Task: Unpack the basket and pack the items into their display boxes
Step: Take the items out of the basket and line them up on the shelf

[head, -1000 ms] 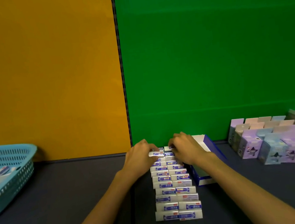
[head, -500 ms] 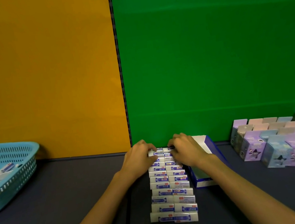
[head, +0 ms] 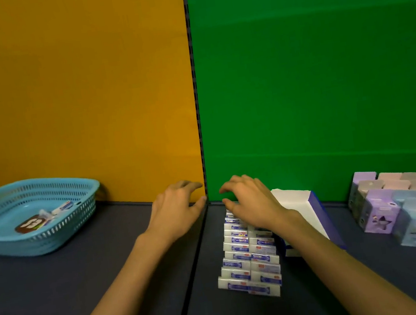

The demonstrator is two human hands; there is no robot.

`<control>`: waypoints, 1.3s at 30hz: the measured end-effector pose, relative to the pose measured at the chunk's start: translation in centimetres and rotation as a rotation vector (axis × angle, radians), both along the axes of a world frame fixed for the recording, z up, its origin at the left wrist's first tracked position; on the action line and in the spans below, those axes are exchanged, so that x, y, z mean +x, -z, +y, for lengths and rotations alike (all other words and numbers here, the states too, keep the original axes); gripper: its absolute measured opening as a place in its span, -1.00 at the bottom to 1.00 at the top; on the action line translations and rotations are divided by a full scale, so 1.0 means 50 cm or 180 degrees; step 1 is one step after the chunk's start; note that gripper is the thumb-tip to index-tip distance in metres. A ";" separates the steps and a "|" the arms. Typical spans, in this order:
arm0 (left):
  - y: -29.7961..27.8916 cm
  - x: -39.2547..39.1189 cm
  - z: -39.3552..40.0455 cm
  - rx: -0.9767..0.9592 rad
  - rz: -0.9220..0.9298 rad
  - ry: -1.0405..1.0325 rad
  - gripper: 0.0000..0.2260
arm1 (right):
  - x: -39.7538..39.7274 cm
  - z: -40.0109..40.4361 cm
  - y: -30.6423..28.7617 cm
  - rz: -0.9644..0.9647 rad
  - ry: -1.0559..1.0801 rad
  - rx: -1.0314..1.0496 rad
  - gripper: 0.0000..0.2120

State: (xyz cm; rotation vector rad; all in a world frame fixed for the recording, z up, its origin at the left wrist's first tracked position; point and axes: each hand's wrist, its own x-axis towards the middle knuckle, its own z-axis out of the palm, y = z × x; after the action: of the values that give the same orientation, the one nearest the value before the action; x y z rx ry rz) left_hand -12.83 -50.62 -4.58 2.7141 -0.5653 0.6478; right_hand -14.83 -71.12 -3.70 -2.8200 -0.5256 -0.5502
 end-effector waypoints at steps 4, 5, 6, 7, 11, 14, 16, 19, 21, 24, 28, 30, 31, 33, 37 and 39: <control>-0.028 -0.044 0.070 0.0099 -0.0144 -0.0285 -0.61 | -0.008 0.071 -0.017 -0.0129 -0.0356 0.0082 -0.68; -0.035 -0.057 0.091 0.0118 -0.0159 -0.0364 -0.61 | -0.009 0.093 -0.022 -0.0139 -0.0444 0.0110 -0.68; -0.040 -0.068 0.113 0.0131 -0.0160 -0.0444 -0.60 | -0.011 0.115 -0.025 -0.0148 -0.0525 0.0121 -0.67; -0.045 -0.079 0.137 0.0145 -0.0173 -0.0521 -0.60 | -0.013 0.138 -0.028 -0.0158 -0.0604 0.0126 -0.67; -0.058 -0.127 0.237 0.0018 -0.0194 -0.0805 -0.57 | -0.018 0.238 -0.041 -0.0234 -0.0879 0.0104 -0.66; -0.068 -0.164 0.315 0.0029 -0.0156 -0.1041 -0.51 | -0.016 0.312 -0.050 -0.0244 -0.0960 0.0094 -0.66; -0.070 -0.185 0.373 0.0005 -0.0149 -0.1162 -0.53 | -0.014 0.361 -0.052 -0.0235 -0.0995 0.0091 -0.67; -0.069 -0.208 0.471 -0.0055 -0.0130 -0.1335 -0.60 | -0.015 0.439 -0.054 -0.0207 -0.1085 0.0075 -0.68; -0.069 -0.221 0.537 -0.0059 -0.0085 -0.1384 -0.60 | -0.018 0.495 -0.057 -0.0214 -0.1126 0.0078 -0.69; -0.072 -0.237 0.631 -0.0074 -0.0037 -0.1416 -0.59 | -0.020 0.584 -0.062 -0.0217 -0.1174 0.0085 -0.70; -0.074 -0.251 0.746 0.0001 -0.0057 -0.1470 -0.59 | -0.022 0.696 -0.069 -0.0212 -0.1120 -0.0020 -0.70; -0.073 -0.255 0.799 0.0022 -0.0051 -0.1449 -0.59 | -0.022 0.743 -0.072 -0.0200 -0.1060 -0.0054 -0.69; -0.072 -0.256 0.824 0.0032 -0.0040 -0.1432 -0.58 | -0.021 0.765 -0.073 -0.0200 -0.1028 -0.0066 -0.69; -0.072 -0.257 0.872 0.0042 -0.0007 -0.1393 -0.58 | -0.022 0.803 -0.075 -0.0191 -0.0952 -0.0083 -0.69; -0.072 -0.245 0.957 0.0003 -0.0047 -0.1352 -0.61 | -0.011 0.857 -0.080 -0.0203 -0.0726 -0.0236 -0.70; -0.071 -0.234 0.992 -0.0085 -0.0137 -0.1311 -0.63 | 0.003 0.873 -0.086 -0.0212 -0.0600 -0.0272 -0.69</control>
State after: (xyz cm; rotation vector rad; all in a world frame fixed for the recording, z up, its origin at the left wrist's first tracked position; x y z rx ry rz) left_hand -24.51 -1.00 -1.02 2.8170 0.0016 0.8042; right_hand -14.70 -27.47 0.58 -2.7978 -0.8366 -0.5982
